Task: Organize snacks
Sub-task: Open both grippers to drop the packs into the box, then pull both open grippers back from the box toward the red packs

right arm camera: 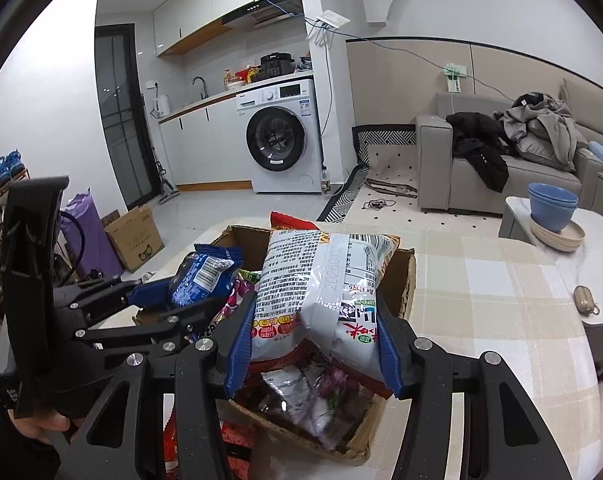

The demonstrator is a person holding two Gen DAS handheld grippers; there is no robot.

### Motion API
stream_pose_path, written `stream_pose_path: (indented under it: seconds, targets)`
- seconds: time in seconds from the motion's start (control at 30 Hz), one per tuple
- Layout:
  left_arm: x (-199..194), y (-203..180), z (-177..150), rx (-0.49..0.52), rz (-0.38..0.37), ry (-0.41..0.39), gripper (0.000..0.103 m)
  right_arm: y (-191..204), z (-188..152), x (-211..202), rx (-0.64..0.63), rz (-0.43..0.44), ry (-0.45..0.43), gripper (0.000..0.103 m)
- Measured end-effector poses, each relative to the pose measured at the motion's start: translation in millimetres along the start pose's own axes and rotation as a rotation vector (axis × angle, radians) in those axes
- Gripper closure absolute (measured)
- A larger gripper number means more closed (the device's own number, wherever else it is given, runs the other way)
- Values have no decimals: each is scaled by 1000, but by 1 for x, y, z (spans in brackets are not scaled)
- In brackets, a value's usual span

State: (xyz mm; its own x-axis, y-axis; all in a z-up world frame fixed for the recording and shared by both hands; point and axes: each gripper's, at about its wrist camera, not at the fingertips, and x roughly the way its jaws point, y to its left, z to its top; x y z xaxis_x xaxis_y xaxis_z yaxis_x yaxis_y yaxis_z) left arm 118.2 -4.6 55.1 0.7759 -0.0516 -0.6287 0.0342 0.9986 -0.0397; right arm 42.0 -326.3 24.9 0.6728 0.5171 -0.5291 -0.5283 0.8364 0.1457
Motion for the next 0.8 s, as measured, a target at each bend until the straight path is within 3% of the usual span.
stream_pose_path:
  seconds: [0.13,0.2,0.27,0.4,0.43,0.6,0.67,0.8]
  targets:
    - [11,1,-3,25,9,12,62,0,1,6,-9,6,8,48]
    - [14,-2,-1,34,18,12,62,2,1,6,-26,14,9,37]
    - [16,-2,0,32,17,19,62,4,2,5,-47,4,4,20]
    - [12,1,0,27,7,25,56,2,3,-5,-66,0,-16,14]
    - [10,1,0,26,11,20,48,1,3,-8,-61,6,-18,12]
    - [-5,-1,-9,27,-34,7,34,-9,-2,-23,-36,6,-31,5]
    - [-12,-9,-15,35,-60,7,20,-12,-4,-28,-24,6,-23,2]
    - [-30,-21,-25,65,-26,-17,4,-17,-9,-39,10,19,-25,1]
